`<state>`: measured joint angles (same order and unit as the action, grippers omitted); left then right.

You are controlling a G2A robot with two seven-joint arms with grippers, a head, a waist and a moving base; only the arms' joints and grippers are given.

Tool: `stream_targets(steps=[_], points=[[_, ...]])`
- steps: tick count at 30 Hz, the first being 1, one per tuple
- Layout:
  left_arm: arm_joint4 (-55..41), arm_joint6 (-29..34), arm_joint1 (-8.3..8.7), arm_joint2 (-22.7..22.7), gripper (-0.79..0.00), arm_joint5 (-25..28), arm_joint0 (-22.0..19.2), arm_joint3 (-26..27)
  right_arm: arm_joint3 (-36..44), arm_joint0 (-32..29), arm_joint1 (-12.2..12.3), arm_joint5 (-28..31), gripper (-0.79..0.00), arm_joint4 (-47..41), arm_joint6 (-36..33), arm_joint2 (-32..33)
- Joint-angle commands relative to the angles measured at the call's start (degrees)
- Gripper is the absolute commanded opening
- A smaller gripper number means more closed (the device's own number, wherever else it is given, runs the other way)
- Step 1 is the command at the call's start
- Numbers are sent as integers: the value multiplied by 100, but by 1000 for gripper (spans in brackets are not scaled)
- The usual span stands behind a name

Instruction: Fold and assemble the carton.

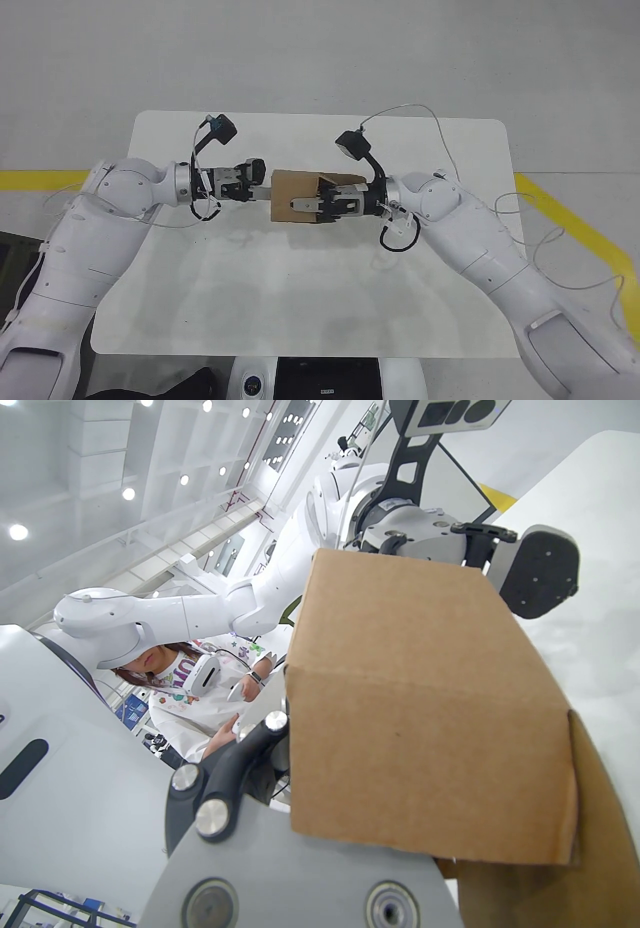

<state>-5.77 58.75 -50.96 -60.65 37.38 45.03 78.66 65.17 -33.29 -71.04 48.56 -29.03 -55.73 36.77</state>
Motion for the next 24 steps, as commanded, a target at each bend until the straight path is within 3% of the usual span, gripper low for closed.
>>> stream_targets(steps=[1, 18, 24], points=[[-26, 28, -2, 10, 0, 16, -3, 24, 0, 6, -7, 4, -785, -9, 4, -12], [308, -155, 39, -189, 0, 101, 3, -163, -525, 27, 45, -155, -785, 142, -130, 124], [856, -600, 72, -364, 0, 618, 96, -107, -910, 93, 10, -630, -785, -124, -630, 121]])
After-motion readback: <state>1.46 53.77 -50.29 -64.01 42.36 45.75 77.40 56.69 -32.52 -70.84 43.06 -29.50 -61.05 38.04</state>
